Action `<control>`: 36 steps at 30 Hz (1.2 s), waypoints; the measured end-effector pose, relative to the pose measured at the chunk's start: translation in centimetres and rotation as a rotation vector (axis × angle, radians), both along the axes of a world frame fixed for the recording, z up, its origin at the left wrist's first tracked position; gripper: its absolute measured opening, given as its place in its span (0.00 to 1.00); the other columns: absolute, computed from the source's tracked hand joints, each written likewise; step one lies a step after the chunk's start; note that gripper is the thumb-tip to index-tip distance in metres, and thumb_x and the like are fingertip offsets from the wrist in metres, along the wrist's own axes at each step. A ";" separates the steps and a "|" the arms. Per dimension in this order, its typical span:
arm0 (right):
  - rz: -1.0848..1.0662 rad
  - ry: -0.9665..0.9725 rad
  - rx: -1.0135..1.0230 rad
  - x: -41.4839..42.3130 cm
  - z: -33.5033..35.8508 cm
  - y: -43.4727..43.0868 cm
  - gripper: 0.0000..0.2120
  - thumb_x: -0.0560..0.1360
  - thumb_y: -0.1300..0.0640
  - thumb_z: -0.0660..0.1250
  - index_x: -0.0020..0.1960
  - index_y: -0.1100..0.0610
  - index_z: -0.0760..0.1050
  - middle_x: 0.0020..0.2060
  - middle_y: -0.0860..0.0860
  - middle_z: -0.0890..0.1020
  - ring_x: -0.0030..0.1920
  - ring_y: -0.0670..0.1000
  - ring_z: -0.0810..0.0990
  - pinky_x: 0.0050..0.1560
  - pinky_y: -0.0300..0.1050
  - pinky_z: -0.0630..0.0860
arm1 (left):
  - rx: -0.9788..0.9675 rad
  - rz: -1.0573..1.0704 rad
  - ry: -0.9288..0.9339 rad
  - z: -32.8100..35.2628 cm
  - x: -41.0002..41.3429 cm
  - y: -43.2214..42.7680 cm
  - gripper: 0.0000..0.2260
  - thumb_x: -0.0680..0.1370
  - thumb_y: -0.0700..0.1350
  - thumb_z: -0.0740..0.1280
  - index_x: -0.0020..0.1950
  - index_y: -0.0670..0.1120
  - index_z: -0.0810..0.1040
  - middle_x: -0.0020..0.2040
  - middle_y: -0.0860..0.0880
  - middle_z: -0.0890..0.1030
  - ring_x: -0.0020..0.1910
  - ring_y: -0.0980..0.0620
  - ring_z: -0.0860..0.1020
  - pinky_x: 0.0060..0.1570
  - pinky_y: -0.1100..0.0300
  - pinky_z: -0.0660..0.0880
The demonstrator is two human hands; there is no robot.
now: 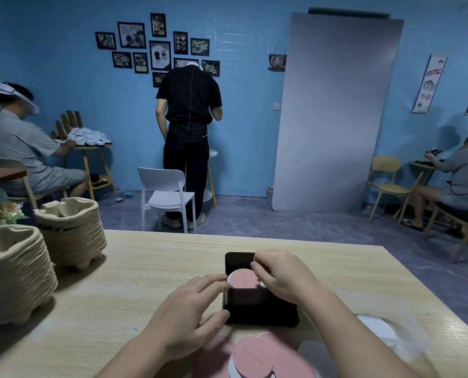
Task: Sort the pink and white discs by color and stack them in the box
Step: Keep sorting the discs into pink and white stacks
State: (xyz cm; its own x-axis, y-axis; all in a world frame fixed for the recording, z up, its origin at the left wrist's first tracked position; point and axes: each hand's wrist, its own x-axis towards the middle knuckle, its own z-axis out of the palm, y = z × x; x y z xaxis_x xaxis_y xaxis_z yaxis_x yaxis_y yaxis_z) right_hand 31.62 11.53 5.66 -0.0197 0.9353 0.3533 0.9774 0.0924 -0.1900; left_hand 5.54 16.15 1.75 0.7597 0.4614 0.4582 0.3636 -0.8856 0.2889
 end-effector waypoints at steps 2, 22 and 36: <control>-0.044 -0.021 -0.157 -0.1 0.4 -0.6 0.20 0.82 0.40 0.51 0.39 0.52 0.68 0.35 0.46 0.76 0.40 0.52 0.75 0.41 0.51 0.72 | -0.011 -0.007 0.001 0.0 0.0 0.0 0.20 0.81 0.60 0.60 0.73 0.62 0.68 0.73 0.69 0.65 0.70 0.66 0.65 0.66 0.61 0.69; 0.026 -0.192 -0.131 -0.7 -0.7 -2.5 0.28 0.73 0.26 0.52 0.54 0.45 0.75 0.44 0.43 0.80 0.48 0.47 0.77 0.48 0.51 0.76 | -0.050 -0.038 -0.012 0.2 -0.2 -0.4 0.20 0.83 0.60 0.56 0.75 0.62 0.66 0.74 0.71 0.62 0.71 0.67 0.64 0.67 0.58 0.69; 0.181 0.122 0.322 -3.9 -2.2 -10.3 0.15 0.76 0.43 0.70 0.57 0.51 0.80 0.64 0.46 0.78 0.63 0.45 0.75 0.60 0.38 0.72 | 0.009 -0.003 -0.159 -0.6 -2.4 -4.3 0.14 0.81 0.54 0.64 0.66 0.56 0.75 0.67 0.63 0.74 0.66 0.62 0.73 0.63 0.62 0.70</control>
